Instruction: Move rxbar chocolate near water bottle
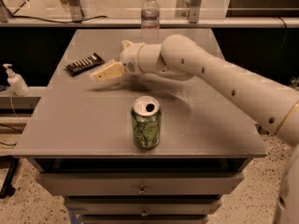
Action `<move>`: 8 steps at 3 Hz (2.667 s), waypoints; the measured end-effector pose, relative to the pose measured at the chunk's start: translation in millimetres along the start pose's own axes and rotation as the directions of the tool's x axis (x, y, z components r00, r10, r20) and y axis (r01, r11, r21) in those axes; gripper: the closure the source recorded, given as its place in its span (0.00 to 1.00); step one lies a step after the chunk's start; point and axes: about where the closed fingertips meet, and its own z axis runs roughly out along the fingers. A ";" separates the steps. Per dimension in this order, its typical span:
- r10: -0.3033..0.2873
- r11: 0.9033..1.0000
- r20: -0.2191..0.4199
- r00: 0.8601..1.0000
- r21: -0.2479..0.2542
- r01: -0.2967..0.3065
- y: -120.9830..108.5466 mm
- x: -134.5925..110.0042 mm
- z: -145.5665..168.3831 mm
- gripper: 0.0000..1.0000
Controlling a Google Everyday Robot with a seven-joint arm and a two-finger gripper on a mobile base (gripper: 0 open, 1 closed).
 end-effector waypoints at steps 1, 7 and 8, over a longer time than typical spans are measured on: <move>0.006 1.000 0.013 1.000 -0.031 -0.005 9.2 -10.8 34.8 0.00; 0.057 0.998 -0.022 0.998 -0.029 -0.058 8.1 8.3 82.1 0.88; 0.057 0.998 -0.030 0.998 -0.012 -0.058 6.3 9.4 70.1 1.00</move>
Offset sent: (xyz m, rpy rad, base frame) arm 0.0236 0.0925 -0.0130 0.0084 0.0374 0.0598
